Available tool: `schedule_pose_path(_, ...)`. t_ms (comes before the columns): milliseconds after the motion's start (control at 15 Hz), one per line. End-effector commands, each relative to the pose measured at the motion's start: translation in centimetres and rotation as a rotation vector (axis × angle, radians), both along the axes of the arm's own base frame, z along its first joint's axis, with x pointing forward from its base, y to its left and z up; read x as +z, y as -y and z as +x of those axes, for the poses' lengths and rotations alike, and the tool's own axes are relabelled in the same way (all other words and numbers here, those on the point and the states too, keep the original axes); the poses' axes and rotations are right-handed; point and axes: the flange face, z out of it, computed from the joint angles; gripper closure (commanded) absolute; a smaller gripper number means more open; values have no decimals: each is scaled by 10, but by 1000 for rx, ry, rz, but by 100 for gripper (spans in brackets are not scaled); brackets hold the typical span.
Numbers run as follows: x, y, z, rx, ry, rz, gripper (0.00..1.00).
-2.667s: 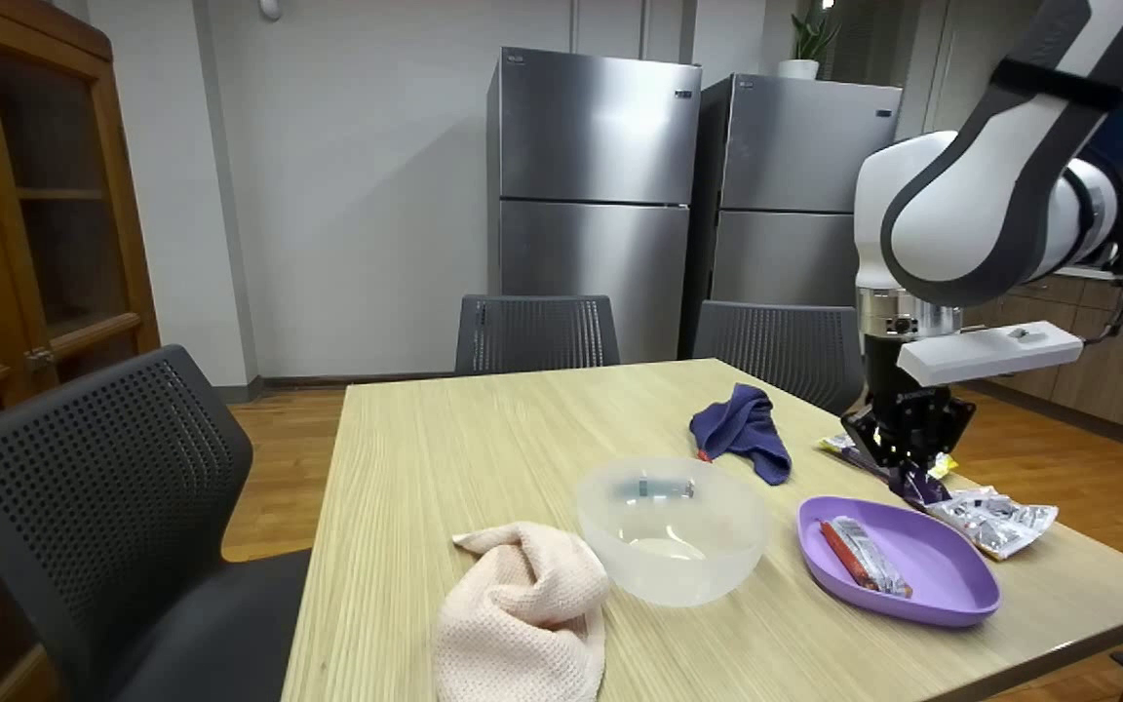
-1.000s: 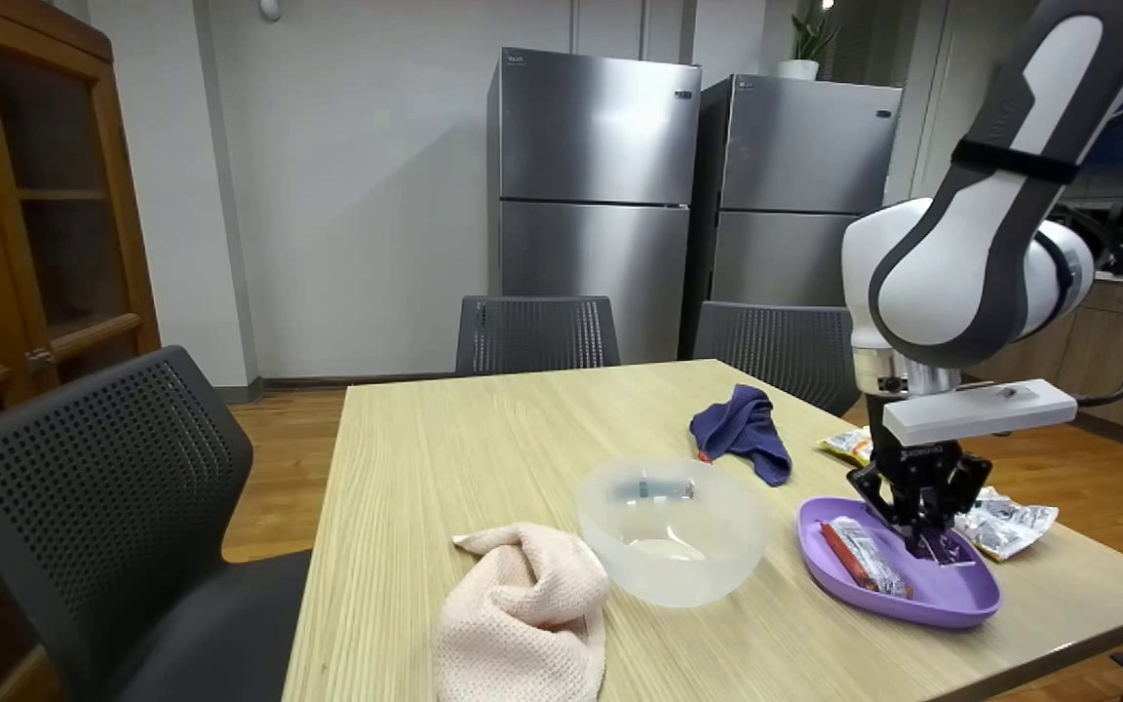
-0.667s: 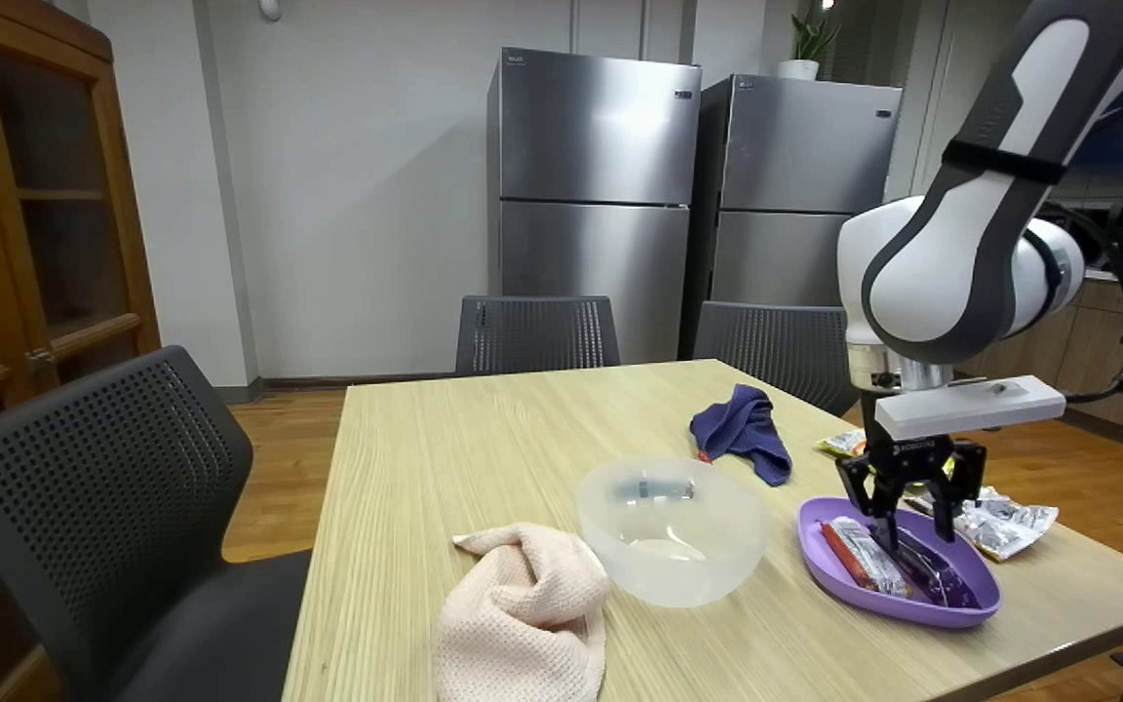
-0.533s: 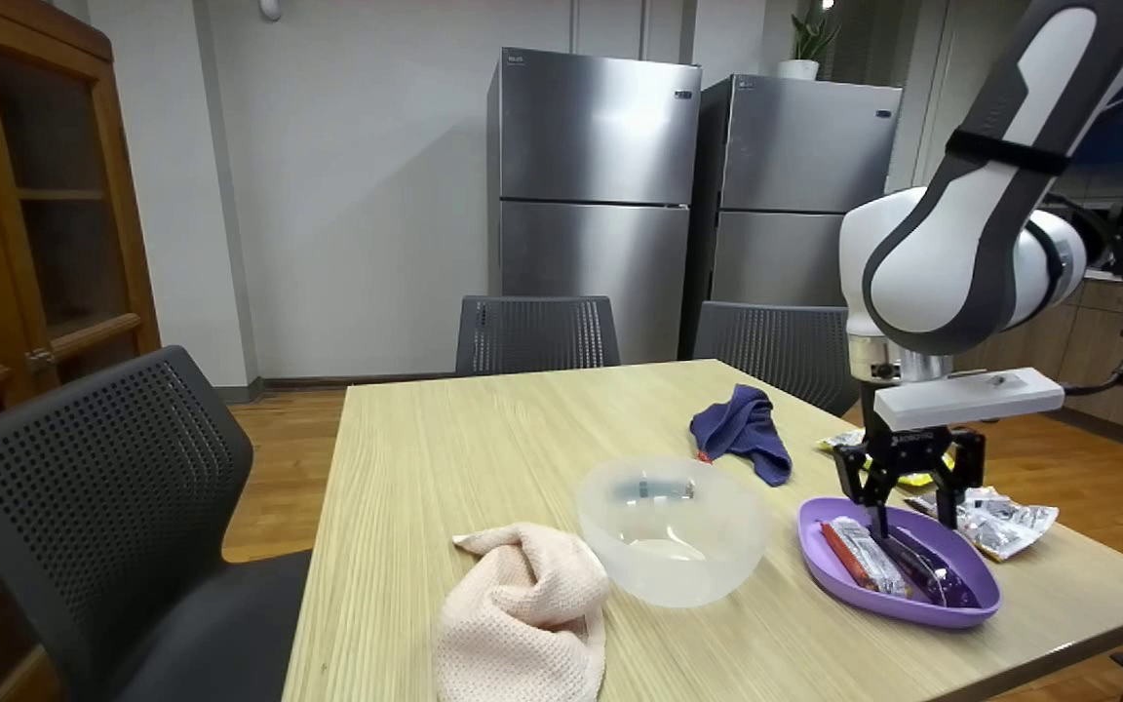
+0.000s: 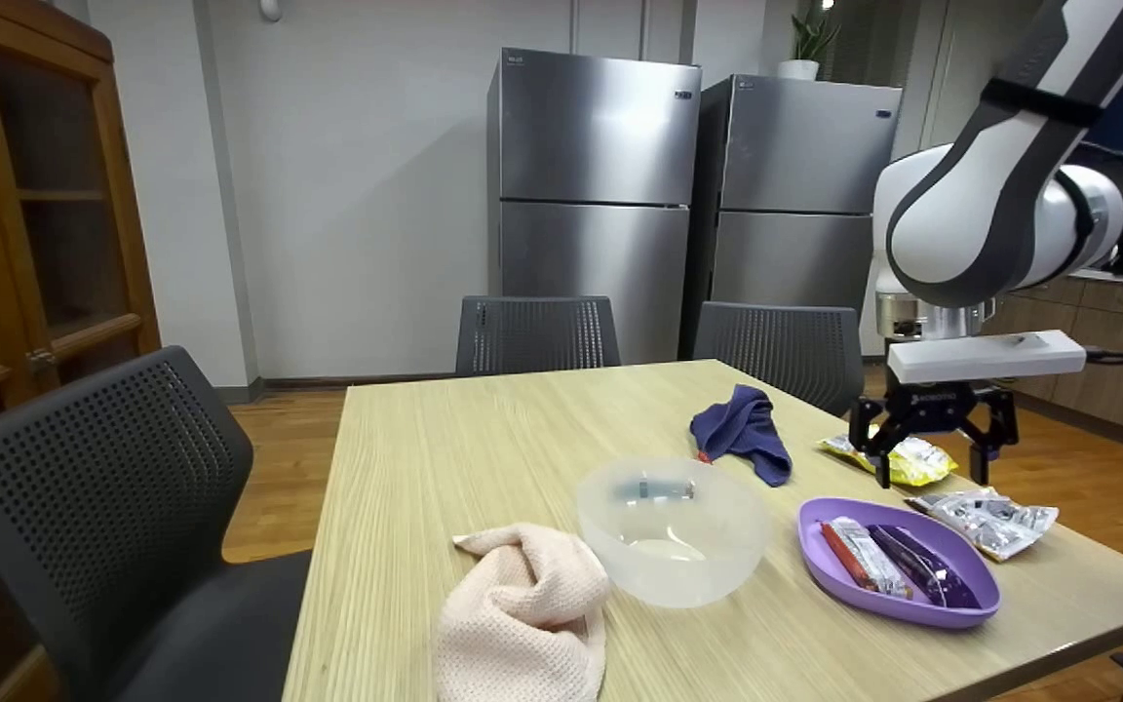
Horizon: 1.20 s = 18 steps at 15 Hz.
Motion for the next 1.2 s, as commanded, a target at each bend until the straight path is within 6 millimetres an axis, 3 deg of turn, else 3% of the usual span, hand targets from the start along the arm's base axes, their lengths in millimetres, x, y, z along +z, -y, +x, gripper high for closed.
schedule_pose_path(0,13,18,-10,-184,-21,-2,0)
schedule_pose_path(133,15,22,-14,-226,-26,6,0)
schedule_pose_path(200,4,21,-9,-167,-21,-1,0)
schedule_pose_path(867,4,26,-5,-224,-31,17,0)
schedule_pose_path(1133,-3,55,7,-360,-33,47,0)
